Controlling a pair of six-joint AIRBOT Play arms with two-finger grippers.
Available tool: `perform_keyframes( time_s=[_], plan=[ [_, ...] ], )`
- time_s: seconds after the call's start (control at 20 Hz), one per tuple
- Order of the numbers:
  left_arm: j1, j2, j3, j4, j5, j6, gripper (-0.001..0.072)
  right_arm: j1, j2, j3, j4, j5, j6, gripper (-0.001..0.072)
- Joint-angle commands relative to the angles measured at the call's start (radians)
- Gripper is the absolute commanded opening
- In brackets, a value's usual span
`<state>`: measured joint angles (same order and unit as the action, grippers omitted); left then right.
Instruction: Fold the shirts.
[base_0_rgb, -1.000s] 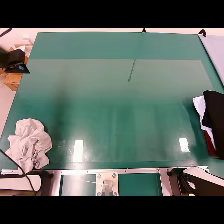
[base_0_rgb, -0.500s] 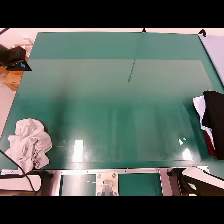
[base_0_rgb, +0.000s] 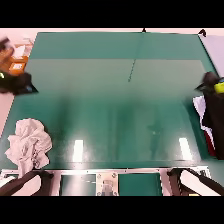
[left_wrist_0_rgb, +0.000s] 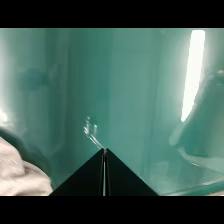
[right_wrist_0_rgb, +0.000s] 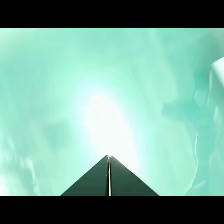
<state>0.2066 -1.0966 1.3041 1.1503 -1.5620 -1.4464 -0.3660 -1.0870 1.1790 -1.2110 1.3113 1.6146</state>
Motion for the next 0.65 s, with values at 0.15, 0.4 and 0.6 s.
perform_keyframes(
  time_s=[0.15,0.4,0.6],
  plan=[
    [0.0,0.172,-0.466,-0.135,0.138,0.11,0.0027,0.319,0.204,-0.425,0.018,-0.201,0.011,0.0019],
    [0.0,0.171,-0.49,-0.134,0.187,0.12,0.0027,0.364,0.207,-0.433,0.018,-0.159,0.011,0.0019],
    [0.0,0.171,-0.491,-0.134,0.19,0.12,0.0027,0.364,0.207,-0.433,0.018,-0.159,0.011,0.0019]
  ],
)
